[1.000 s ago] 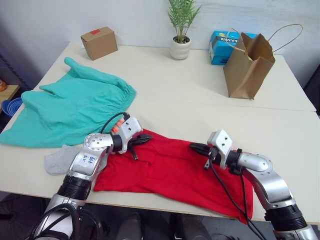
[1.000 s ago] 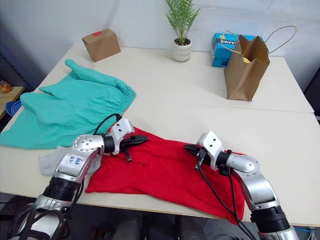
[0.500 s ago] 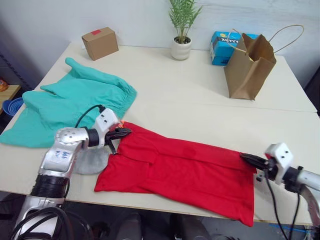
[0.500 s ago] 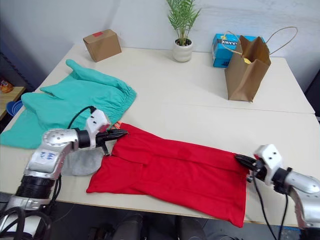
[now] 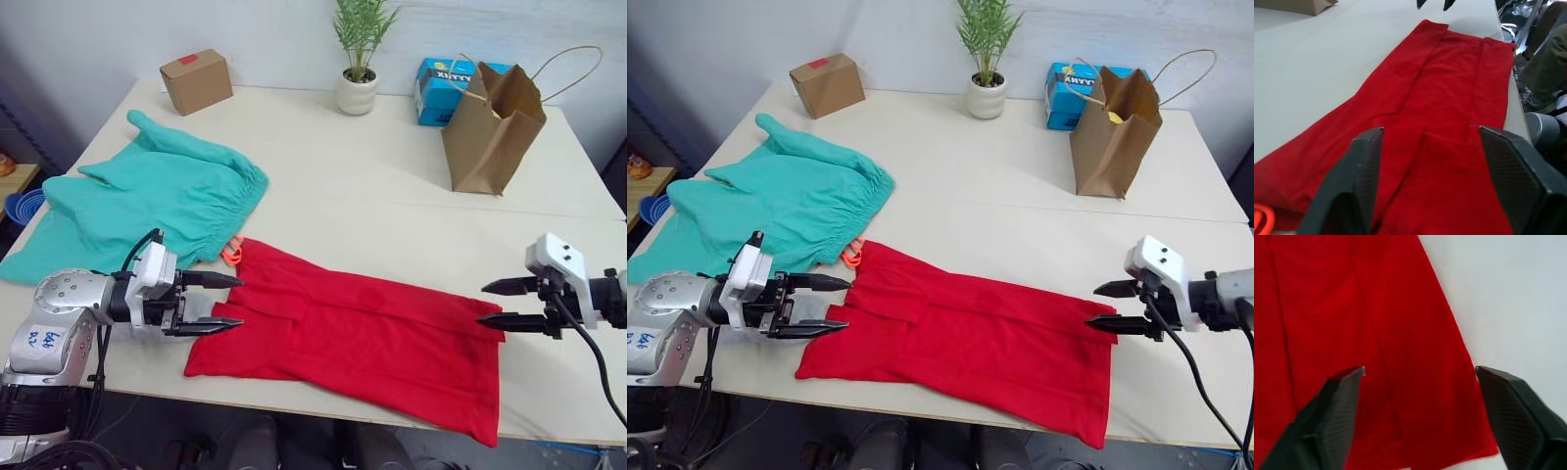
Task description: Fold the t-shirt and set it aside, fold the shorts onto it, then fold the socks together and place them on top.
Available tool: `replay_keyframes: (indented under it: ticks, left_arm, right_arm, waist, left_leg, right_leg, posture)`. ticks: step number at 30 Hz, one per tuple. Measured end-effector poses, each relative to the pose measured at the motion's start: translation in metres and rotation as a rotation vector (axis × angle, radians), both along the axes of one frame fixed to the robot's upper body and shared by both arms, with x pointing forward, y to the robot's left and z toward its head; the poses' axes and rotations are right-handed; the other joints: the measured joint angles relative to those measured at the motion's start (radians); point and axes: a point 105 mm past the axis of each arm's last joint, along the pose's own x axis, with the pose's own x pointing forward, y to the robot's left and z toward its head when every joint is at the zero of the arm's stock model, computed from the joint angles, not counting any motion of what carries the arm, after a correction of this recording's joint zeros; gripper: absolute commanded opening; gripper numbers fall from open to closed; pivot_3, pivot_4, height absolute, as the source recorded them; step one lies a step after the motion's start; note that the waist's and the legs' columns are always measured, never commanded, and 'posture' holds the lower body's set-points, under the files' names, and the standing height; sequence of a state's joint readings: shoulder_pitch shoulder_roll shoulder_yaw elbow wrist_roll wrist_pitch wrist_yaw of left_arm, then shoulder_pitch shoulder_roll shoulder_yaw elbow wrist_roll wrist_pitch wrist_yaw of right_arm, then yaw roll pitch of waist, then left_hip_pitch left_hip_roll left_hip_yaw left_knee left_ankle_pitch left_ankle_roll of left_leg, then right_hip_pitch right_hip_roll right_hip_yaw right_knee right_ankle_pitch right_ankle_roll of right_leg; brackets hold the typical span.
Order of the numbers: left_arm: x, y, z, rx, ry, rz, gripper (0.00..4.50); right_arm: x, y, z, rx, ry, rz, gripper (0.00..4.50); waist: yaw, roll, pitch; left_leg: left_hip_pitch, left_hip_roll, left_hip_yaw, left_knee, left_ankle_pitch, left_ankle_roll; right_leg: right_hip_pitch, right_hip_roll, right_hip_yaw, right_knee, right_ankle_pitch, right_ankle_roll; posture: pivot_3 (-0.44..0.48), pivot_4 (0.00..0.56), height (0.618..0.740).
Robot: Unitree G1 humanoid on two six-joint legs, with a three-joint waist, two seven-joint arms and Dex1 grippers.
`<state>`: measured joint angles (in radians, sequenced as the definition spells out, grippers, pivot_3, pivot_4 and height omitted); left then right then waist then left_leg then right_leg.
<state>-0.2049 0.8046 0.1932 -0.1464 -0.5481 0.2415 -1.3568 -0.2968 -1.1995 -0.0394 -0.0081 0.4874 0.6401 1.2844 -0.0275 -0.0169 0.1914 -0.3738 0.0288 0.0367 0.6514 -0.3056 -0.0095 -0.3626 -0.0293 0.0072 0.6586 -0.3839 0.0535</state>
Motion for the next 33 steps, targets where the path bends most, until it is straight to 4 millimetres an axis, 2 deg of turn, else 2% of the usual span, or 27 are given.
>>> replay_keyframes:
  ticks: [1,5,10,13,14,17,21,24,27,33]
  left_arm:
    - [0.000,-0.002,0.005,-0.004,-0.024,-0.009,4.49]
    - [-0.005,-0.005,0.022,-0.023,-0.083,-0.035,4.49]
    - [-0.017,-0.014,0.015,-0.025,-0.036,-0.045,4.49]
    - [-0.018,-0.015,0.010,-0.033,-0.014,-0.028,4.50]
    - [-0.019,-0.015,0.008,-0.033,-0.007,-0.020,4.50]
    - [-0.020,-0.016,0.006,-0.032,0.000,-0.016,4.50]
    - [-0.020,-0.018,0.007,-0.031,-0.005,-0.021,4.50]
    - [-0.019,-0.020,0.008,-0.029,-0.011,-0.032,4.50]
    - [-0.017,-0.021,0.012,-0.029,-0.026,-0.034,4.50]
    - [-0.013,-0.019,0.009,-0.026,-0.011,-0.020,4.50]
  right_arm:
    - [0.004,-0.001,0.002,-0.007,-0.001,-0.010,4.50]
    - [0.017,-0.016,-0.007,-0.097,0.043,-0.040,4.50]
    - [0.015,-0.028,-0.025,-0.139,0.177,-0.046,4.50]
    - [0.016,-0.028,-0.031,-0.147,0.201,-0.036,3.93]
    - [0.019,-0.026,-0.032,-0.138,0.198,-0.037,3.62]
    - [0.023,-0.018,-0.036,-0.117,0.196,-0.020,2.54]
    - [0.023,-0.016,-0.039,-0.113,0.204,-0.020,1.16]
    - [0.012,-0.014,-0.045,-0.089,0.266,0.012,0.14]
    - [0.012,-0.014,-0.046,-0.093,0.263,0.019,0.06]
    - [0.037,-0.027,-0.036,-0.149,0.163,-0.023,0.06]
  waist:
    - [0.001,0.000,0.000]
    - [-0.004,0.000,0.000]
    - [-0.006,0.001,0.001]
    - [-0.008,0.002,0.001]
    - [-0.010,0.002,0.001]
    - [-0.012,0.002,0.001]
    - [-0.010,0.002,0.001]
    - [-0.006,0.002,0.001]
    - [-0.004,0.002,0.001]
    - [-0.014,0.002,0.001]
  left_leg:
    - [0.000,0.000,0.000,0.000,0.000,0.000]
    - [0.001,-0.001,0.000,-0.001,0.000,0.001]
    - [-0.001,0.000,0.000,-0.003,0.000,0.000]
    - [-0.001,0.000,0.001,-0.001,0.001,-0.001]
    - [-0.001,0.001,0.001,-0.001,0.001,-0.001]
    - [0.000,0.000,0.000,0.000,0.001,-0.001]
    - [0.001,0.000,0.000,-0.001,0.001,-0.001]
    - [0.001,0.000,0.000,-0.002,0.001,-0.001]
    - [0.001,0.000,0.000,-0.001,0.001,-0.001]
    - [0.002,0.000,0.001,0.000,0.001,-0.001]
  right_leg:
    - [0.000,0.000,0.000,0.000,0.000,0.000]
    - [0.001,-0.001,0.000,-0.001,0.000,0.000]
    - [-0.003,0.001,0.000,0.000,0.000,-0.001]
    - [-0.004,0.001,0.000,0.002,0.000,-0.001]
    - [-0.003,0.001,0.000,0.003,0.000,-0.001]
    - [-0.002,0.001,0.000,0.004,0.000,-0.001]
    - [-0.001,0.001,0.000,0.003,0.000,-0.001]
    - [-0.001,0.001,0.000,0.002,0.000,-0.001]
    - [-0.001,0.001,0.000,0.002,0.000,-0.001]
    - [0.000,0.001,0.000,0.003,0.000,-0.001]
  posture:
    - [0.000,0.150,0.740]
    - [0.000,0.150,0.740]
    - [0.000,0.150,0.740]
    - [0.000,0.150,0.740]
    - [0.000,0.150,0.740]
    - [0.000,0.150,0.740]
    - [0.000,0.150,0.740]
    - [0.000,0.150,0.740]
    - [0.000,0.150,0.740]
    - [0.000,0.150,0.740]
